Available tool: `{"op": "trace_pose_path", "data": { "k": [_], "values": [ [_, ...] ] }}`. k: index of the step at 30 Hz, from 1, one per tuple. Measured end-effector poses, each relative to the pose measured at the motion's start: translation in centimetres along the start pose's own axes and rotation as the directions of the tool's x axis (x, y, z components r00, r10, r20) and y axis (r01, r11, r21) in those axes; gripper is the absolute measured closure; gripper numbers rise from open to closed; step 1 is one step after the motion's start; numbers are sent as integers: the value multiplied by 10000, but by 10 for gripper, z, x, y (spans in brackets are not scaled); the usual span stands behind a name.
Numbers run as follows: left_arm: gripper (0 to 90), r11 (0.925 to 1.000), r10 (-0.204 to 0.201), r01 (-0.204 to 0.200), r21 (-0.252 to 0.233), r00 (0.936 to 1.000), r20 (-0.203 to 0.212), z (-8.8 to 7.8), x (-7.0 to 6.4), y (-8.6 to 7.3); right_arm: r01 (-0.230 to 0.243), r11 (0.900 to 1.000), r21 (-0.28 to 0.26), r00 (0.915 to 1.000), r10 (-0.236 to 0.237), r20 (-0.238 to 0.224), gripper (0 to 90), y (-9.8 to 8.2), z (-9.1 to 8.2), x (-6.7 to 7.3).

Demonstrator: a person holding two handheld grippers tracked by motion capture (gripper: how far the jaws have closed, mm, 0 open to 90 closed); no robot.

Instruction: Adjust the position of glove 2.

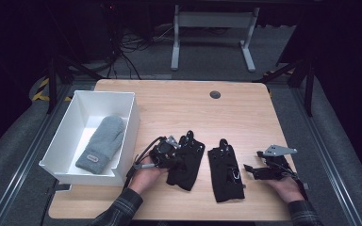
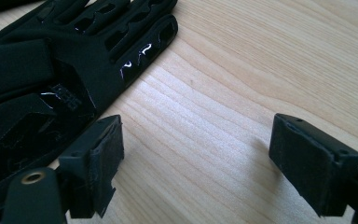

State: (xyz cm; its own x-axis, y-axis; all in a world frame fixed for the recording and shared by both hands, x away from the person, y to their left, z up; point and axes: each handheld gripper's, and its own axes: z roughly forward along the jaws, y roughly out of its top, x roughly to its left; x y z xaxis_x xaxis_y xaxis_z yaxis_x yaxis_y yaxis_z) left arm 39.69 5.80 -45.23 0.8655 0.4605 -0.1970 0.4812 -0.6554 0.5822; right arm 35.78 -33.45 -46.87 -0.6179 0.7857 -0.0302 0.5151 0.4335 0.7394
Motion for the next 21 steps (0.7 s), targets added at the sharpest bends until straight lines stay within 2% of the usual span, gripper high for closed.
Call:
{"op": "trace_pose_path", "data": {
  "k": [5, 10, 13, 16, 18, 21],
  "values": [
    [900, 9998, 184, -185, 39, 9991, 379, 1, -12, -5, 0, 10000, 0, 10000, 0, -1, 182, 0, 0, 0],
    [898, 9992, 391, -393, 51, 9988, 298, -2, -18, -6, 1, 10000, 7, 10000, -1, 18, 182, 0, 0, 0],
    [858, 9991, 260, -256, -324, 9996, 102, -8, -16, -6, 3, 10000, -1, 10000, -3, -2, 182, 0, 0, 0],
    [821, 9980, -23, 1, -632, 9994, -340, -16, -10, -6, 5, 10000, 8, 10000, -5, 14, 182, 0, 0, 0],
    [788, 9974, -284, 240, -680, 9975, -653, -19, -4, -7, 4, 10000, 7, 10000, -4, 16, 181, 0, 0, 0],
    [747, 9964, -569, 511, -675, 9946, -864, -18, 1, -11, 7, 10000, 9, 10000, -7, 14, 180, 0, 0, 0]
  ]
}}
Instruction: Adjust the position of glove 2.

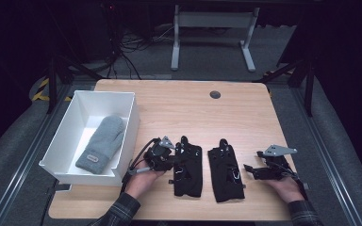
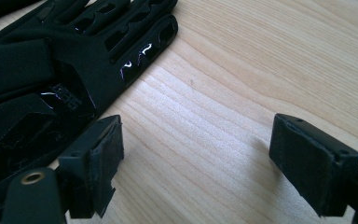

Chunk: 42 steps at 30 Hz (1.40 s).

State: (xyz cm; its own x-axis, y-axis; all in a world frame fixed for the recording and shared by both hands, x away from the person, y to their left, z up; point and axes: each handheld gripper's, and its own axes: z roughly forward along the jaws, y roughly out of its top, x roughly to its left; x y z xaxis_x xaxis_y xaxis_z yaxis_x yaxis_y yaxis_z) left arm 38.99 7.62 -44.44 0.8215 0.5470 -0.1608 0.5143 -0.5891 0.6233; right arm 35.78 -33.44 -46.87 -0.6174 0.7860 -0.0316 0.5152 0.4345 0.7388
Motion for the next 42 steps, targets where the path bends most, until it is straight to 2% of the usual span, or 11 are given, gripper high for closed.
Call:
{"op": "trace_pose_path", "data": {
  "k": [4, 9, 14, 17, 22, 26, 28, 31, 32, 38, 42],
  "values": [
    [680, 9997, -197, 197, 175, 9998, -11, 7, 3, -2, -2, 10000, 2, 10000, 2, 2, 180, 0, 0, 0],
    [681, 9993, -189, 191, 311, 9998, -66, 11, 2, -2, -1, 10000, 2, 10000, 1, 1, 180, 0, 0, 0],
    [787, 9980, -597, 591, 220, 9977, 317, 12, 3, -3, 1, 10000, 1, 10000, -1, 3, 179, 0, 0, 0],
    [859, 9977, -655, 648, 208, 9972, 371, 12, 2, -3, -5, 10000, 2, 10000, 5, 4, 176, 0, 0, 0],
    [882, 9965, -825, 817, 197, 9957, 418, 11, 3, -3, -39, 10000, 7, 10000, 39, 85, 182, 0, 0, 1],
    [884, 9957, -923, 925, -18, 9942, 554, 7, 2, -1, 62, 9998, -210, 9996, -68, -261, 431, 4, -7, 4],
    [884, 9959, -898, 903, -57, 9943, 577, 6, 2, -1, 39, 9997, -250, 9991, -49, -412, 480, 5, -9, 5],
    [885, 9952, -934, 954, -239, 9928, 751, 3, 1, 1, 250, 9992, -309, 9950, -278, -959, 690, 10, -14, 12],
    [885, 9948, -942, 970, -314, 9922, 818, 2, 1, 1, 250, 9992, -309, 9950, -278, -959, 690, 10, -14, 12],
    [885, 9931, -917, 988, -630, 9901, 1061, -4, 0, 5, 549, 9985, 65, 9821, -528, -1806, 896, 14, -9, 23],
    [886, 9923, -924, 1012, -717, 9889, 1161, -6, -1, 6, 793, 9964, 316, 9736, -706, -2172, 900, 16, -5, 30]
  ]
}}
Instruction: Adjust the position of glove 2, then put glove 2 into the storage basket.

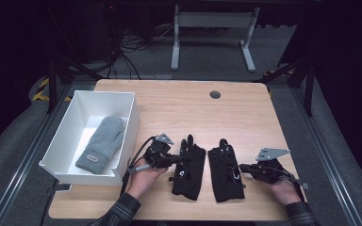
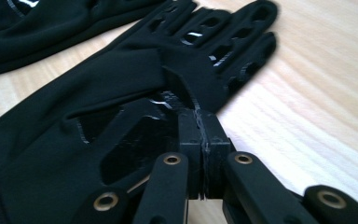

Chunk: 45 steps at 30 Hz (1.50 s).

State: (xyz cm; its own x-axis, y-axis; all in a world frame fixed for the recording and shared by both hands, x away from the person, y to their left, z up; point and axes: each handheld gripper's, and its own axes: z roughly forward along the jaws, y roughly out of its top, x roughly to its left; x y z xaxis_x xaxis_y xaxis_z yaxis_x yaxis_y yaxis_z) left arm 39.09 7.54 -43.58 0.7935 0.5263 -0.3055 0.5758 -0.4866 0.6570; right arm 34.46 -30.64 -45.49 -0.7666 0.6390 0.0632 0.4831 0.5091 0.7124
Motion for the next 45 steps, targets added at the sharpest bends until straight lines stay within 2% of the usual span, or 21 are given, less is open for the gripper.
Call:
{"op": "trace_pose_path", "data": {
  "k": [10, 22, 28, 34, 37, 45],
  "values": [
    [886, 9998, -45, 53, -189, 9990, 434, -3, -3, 1, 116, 9997, 203, 9997, -112, -215, 900, 2, 5, 4],
    [886, 9988, -32, 62, -489, 9980, 624, -8, -4, 7, 318, 9992, 233, 9984, -307, -467, 900, 7, 12, 11],
    [886, 9978, 80, -8, -664, 9941, 1078, -9, -10, 15, 419, 9988, 252, 9972, -402, -624, 900, 9, 16, 15],
    [886, 9975, 212, -127, -695, 9921, 1235, -7, -12, 19, 465, 9986, 266, 9967, -446, -684, 900, 11, 17, 17],
    [887, 9963, 154, -31, -854, 9894, 1445, -7, -14, 22, 470, 9986, 261, 9962, -449, -744, 900, 12, 19, 18],
    [887, 9953, 189, -34, -971, 9872, 1586, -9, -15, 25, 581, 9980, 237, 9936, -555, -984, 900, 19, 29, 26]
  ]
}}
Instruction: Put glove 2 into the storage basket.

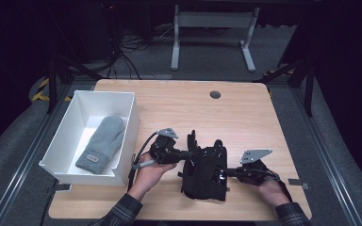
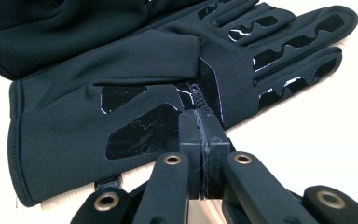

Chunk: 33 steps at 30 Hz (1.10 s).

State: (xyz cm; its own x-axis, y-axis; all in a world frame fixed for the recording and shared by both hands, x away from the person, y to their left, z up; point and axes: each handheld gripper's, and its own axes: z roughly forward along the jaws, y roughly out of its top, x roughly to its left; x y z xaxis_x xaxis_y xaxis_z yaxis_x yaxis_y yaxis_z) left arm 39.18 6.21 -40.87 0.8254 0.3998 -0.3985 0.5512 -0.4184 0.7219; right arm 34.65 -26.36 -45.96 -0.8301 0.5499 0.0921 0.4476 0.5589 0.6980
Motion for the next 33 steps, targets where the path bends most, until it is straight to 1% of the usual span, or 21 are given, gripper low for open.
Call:
{"op": "trace_pose_path", "data": {
  "k": [3, 8, 11, 19, 26, 31, 33],
  "values": [
    [887, 10000, 21, -21, -17, 10000, 14, -1, 0, 1, 75, 10000, -24, 10000, -75, -64, 900, 3, 4, 2],
    [887, 9999, 128, -128, -20, 9999, 56, -1, -2, 4, 327, 9995, 15, 9991, -327, -265, 900, 14, 17, 12],
    [887, 9998, 176, -176, 34, 9998, 83, 1, -3, 5, 440, 9990, -18, 9985, -440, -329, 900, 18, 21, 16],
    [888, 9997, 177, -180, 182, 9997, 161, 8, -2, 6, 528, 9985, -114, 9972, -533, -521, 900, 27, 34, 24],
    [888, 9984, 207, -221, 516, 9994, 268, 17, -2, 4, 694, 9974, -171, 9953, -704, -664, 900, 34, 44, 32],
    [887, 9968, 159, -184, 783, 9993, 328, 26, -1, 1, 872, 9961, -144, 9941, -880, -640, 900, 41, 52, 38],
    [887, 9966, 146, -172, 811, 9994, 326, 28, -1, 0, 936, 9955, -135, 9935, -942, -635, 900, 43, 54, 41]
  ]
}}
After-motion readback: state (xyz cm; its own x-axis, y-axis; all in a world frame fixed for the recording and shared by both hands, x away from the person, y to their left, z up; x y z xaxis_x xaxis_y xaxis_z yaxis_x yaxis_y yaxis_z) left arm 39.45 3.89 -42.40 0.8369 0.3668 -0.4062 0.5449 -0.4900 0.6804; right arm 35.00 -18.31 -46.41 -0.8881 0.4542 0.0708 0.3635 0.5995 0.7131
